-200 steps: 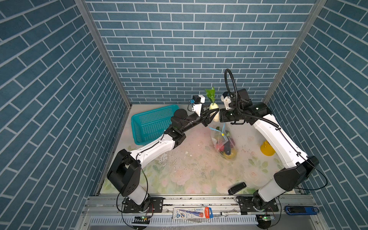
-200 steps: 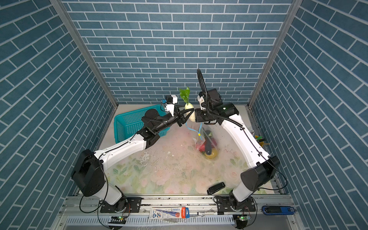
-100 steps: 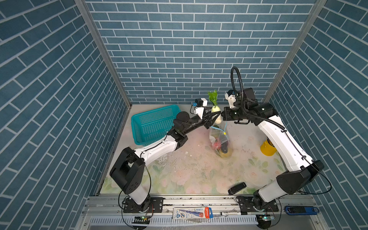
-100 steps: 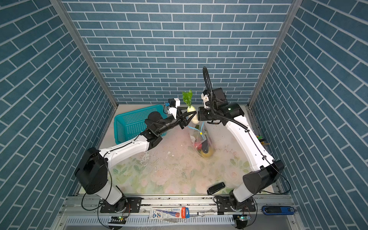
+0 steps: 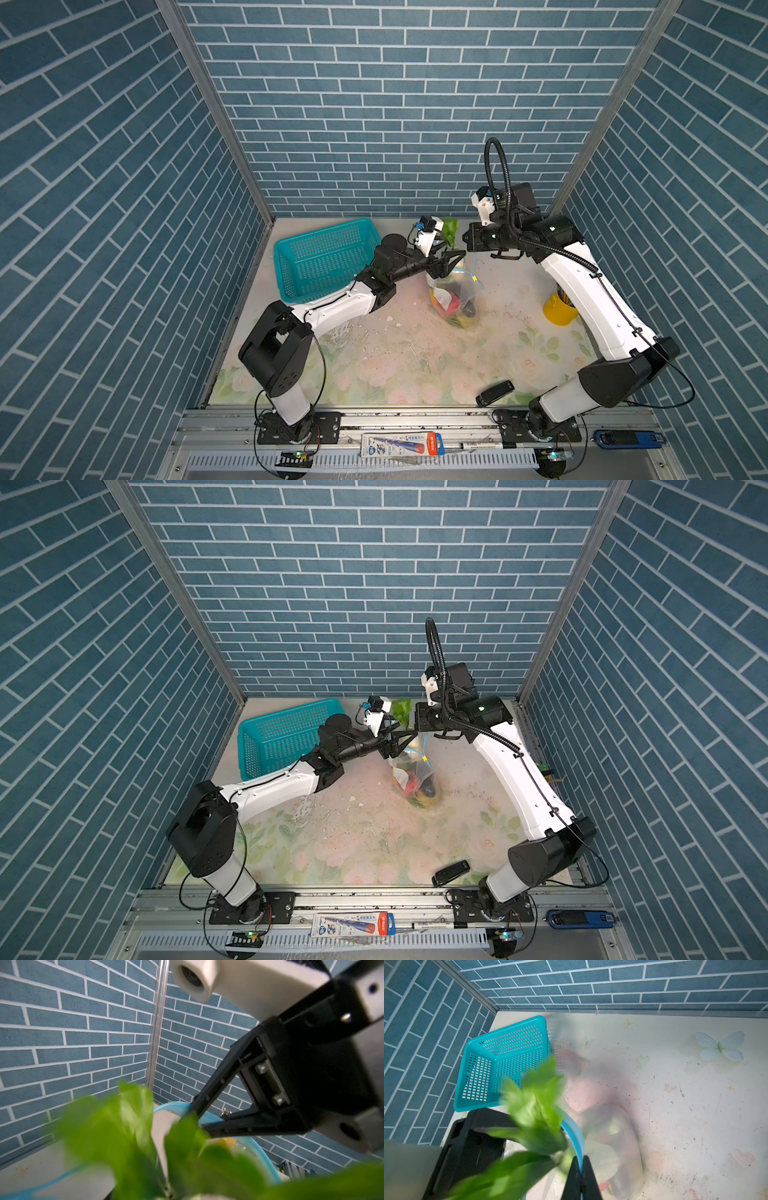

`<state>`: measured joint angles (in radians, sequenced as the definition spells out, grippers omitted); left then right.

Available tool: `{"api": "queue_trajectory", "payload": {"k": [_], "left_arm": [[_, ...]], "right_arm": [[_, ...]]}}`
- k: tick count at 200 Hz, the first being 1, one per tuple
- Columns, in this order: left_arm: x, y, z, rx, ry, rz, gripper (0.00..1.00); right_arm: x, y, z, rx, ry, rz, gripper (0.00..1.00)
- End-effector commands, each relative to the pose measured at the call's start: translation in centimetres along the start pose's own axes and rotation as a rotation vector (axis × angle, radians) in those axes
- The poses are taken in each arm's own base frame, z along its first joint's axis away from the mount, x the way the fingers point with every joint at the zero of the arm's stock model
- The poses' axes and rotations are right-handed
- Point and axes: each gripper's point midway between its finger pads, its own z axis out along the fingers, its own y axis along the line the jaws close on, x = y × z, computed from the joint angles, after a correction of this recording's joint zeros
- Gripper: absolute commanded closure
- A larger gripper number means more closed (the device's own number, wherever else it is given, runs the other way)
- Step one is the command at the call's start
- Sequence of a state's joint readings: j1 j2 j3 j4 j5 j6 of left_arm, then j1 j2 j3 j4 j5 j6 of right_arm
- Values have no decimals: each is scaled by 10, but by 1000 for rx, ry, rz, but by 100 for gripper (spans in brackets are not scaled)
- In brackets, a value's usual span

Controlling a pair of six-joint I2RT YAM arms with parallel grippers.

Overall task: Place the food in the zip-top bag and seal the zipper
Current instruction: 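Raise the open left gripper out of the bag and draw it back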

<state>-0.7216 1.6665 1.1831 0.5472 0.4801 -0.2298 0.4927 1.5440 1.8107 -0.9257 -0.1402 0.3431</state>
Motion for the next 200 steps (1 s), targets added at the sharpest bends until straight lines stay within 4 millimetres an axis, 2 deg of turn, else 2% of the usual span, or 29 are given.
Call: {"api": "queue_trajectory", "payload": {"k": [1, 19, 40, 60, 82, 113, 126, 132, 141, 178, 200], "left_arm": [[-32, -17, -22, -23, 40, 75, 19], [-31, -15, -48, -90, 87, 61, 10], [-19, -9, -81, -182, 110, -24, 2], [9, -1, -108, -267, 159, -138, 1], [48, 5, -136, -357, 251, -268, 1], [87, 10, -181, -477, 287, -366, 1], [102, 24, -201, -559, 283, -392, 1], [116, 33, -210, -592, 292, -417, 1], [122, 49, -220, -628, 273, -454, 1], [125, 115, -248, -780, 202, -492, 1], [125, 155, -249, -816, 187, -524, 1]], "right_arm": [[-11, 6, -15, -33, -58, 2, 100], [-13, 5, -15, -33, -61, -1, 100], [-13, 5, -14, -36, -61, -6, 100], [-13, 5, -14, -39, -58, -12, 100], [-12, 4, -12, -38, -58, -17, 100], [-8, 5, -7, -47, -43, -18, 100], [-7, 5, -4, -53, -35, -17, 100], [-6, 6, -4, -53, -32, -18, 100], [-5, 5, -2, -55, -26, -17, 100], [-4, 7, 2, -67, -18, -8, 100], [-4, 9, 6, -79, -8, -1, 100]]}}
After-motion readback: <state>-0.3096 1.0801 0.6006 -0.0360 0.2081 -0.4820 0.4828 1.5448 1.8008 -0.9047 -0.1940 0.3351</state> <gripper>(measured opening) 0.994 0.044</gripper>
